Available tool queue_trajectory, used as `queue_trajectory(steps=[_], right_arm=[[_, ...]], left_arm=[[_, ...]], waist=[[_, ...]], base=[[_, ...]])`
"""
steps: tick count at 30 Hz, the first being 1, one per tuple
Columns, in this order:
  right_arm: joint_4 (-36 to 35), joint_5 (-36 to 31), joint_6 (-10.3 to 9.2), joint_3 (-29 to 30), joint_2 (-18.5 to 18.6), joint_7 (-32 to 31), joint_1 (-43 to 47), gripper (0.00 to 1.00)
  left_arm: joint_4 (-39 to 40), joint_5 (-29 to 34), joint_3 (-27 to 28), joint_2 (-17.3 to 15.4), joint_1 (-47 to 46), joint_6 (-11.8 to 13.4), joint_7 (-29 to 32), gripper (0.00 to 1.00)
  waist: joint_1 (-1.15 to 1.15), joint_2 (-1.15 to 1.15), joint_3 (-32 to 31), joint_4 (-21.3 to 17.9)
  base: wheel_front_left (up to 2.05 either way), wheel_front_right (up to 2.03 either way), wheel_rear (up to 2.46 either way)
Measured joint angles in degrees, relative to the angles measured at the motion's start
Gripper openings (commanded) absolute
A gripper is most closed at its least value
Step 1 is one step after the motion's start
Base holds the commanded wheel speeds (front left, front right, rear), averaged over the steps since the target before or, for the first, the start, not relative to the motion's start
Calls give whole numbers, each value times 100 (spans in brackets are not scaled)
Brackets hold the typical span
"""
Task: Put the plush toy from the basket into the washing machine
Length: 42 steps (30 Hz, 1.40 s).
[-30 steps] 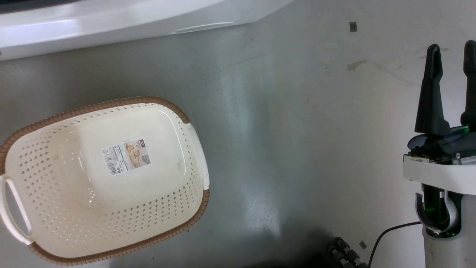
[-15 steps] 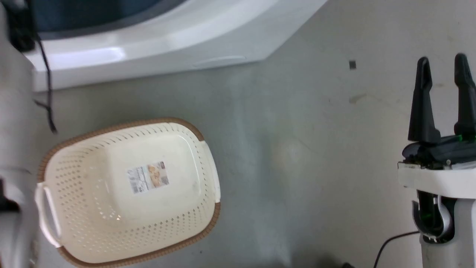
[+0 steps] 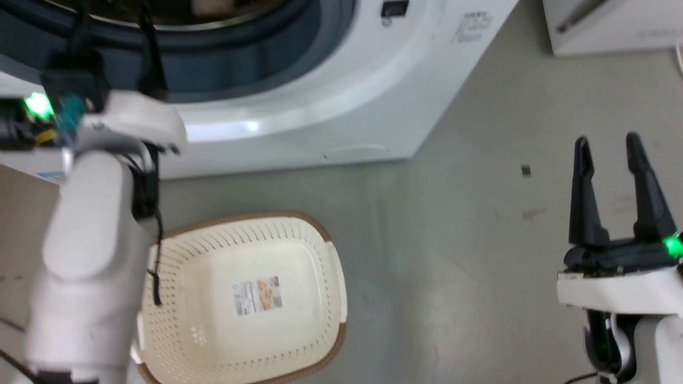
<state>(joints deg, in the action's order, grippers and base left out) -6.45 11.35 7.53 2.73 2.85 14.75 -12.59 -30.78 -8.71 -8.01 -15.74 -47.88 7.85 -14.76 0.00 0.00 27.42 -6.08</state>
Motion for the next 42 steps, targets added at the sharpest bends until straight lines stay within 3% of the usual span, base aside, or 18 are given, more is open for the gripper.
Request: queue_trajectory(steps=[10, 22, 38, 39, 42], right_arm=[[146, -156, 0, -25, 0, 0, 544, 100], [320, -281, 0, 41, 0, 0, 1315, 100], [472, -248, 0, 67, 0, 0, 1831, 100], [482, -235, 0, 65, 0, 0, 1831, 0], [483, -234, 0, 65, 0, -1, 1824, 0]], left_arm=[[1011, 209, 187, 428, 1621, 76, 1, 100], [1612, 459, 182, 765, 3432, -93, 1, 100], [2026, 567, 372, 929, 4501, -187, 1, 100], [2026, 567, 381, 933, 4512, -218, 1, 0], [2019, 558, 369, 935, 4512, -223, 11, 0]], waist=[[0, 0, -943, 294], [-1, 0, -2036, 627], [-1, 0, -2792, 932], [-1, 0, -2800, 930], [-1, 0, -2802, 930]], base=[[0, 0, 0], [0, 0, 0], [0, 0, 0], [0, 0, 0], [0, 0, 0]])
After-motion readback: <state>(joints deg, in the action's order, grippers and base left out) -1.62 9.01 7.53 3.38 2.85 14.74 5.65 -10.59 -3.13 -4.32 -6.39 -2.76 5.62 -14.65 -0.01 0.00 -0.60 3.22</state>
